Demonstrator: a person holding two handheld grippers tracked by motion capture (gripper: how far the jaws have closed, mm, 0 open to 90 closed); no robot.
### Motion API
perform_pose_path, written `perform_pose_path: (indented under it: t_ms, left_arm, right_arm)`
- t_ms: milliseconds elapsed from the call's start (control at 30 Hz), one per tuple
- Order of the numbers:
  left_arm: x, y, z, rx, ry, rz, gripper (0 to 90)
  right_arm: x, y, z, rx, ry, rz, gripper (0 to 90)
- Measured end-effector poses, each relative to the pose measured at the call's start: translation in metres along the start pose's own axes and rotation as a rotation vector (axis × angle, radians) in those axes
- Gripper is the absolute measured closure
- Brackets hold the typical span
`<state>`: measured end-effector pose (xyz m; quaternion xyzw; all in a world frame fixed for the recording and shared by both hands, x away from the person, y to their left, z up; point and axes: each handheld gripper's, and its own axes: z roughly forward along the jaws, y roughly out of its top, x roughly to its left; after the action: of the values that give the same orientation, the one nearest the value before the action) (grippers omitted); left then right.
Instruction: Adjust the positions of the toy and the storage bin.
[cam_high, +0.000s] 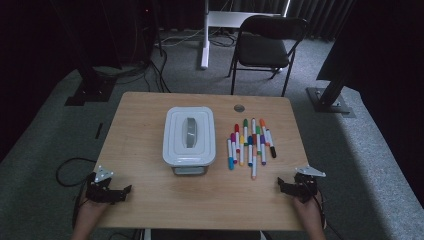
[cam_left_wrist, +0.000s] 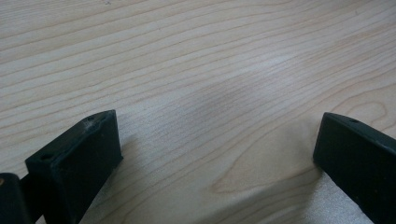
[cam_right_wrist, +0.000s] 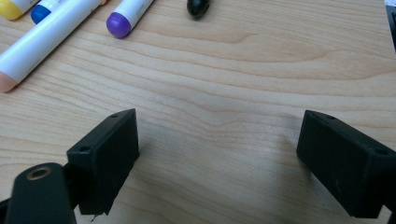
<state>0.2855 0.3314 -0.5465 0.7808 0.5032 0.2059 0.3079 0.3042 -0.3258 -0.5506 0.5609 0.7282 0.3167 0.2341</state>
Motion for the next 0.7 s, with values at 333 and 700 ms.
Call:
perform_pose_path:
  t_ms: [333, 700]
  left_arm:
    - [-0.002, 0.0, -0.001, 0.005, 0.011, -0.009, 1.4]
    - [-0.014, 0.012, 0.003, -0.022, -0.016, 0.06, 1.4]
  right_arm:
    - [-0.002, -0.003, -0.003, -0.006, 0.014, 0.001, 13.6]
    - [0.018, 0.005, -0.017, -0.053, 0.063, -0.005, 13.4]
